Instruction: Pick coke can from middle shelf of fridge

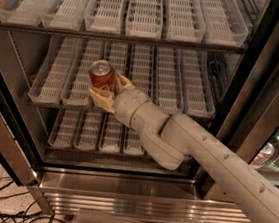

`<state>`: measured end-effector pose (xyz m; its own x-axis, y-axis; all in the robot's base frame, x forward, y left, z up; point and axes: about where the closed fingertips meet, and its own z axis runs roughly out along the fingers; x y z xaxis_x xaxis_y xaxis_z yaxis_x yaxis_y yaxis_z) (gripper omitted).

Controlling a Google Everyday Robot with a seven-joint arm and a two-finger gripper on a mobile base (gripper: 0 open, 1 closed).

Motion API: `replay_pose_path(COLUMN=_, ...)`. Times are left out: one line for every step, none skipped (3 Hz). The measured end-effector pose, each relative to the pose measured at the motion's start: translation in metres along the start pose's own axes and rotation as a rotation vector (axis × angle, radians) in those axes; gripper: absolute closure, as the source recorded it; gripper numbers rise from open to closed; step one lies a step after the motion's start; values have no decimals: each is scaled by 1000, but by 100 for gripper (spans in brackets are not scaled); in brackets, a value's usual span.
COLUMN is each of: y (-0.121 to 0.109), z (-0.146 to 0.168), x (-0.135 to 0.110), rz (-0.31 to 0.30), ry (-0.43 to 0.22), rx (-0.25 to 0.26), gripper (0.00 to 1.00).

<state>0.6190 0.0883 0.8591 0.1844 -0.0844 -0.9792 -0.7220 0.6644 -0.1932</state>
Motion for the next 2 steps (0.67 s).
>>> replay_pose_path(y=13, z=0, x=-16, rz=-34, ry=-26, rx=-39, gripper=100)
replay_pose_path(y=21, z=-8, x=-20, rz=-42, ry=-31, rx=-62, gripper=100)
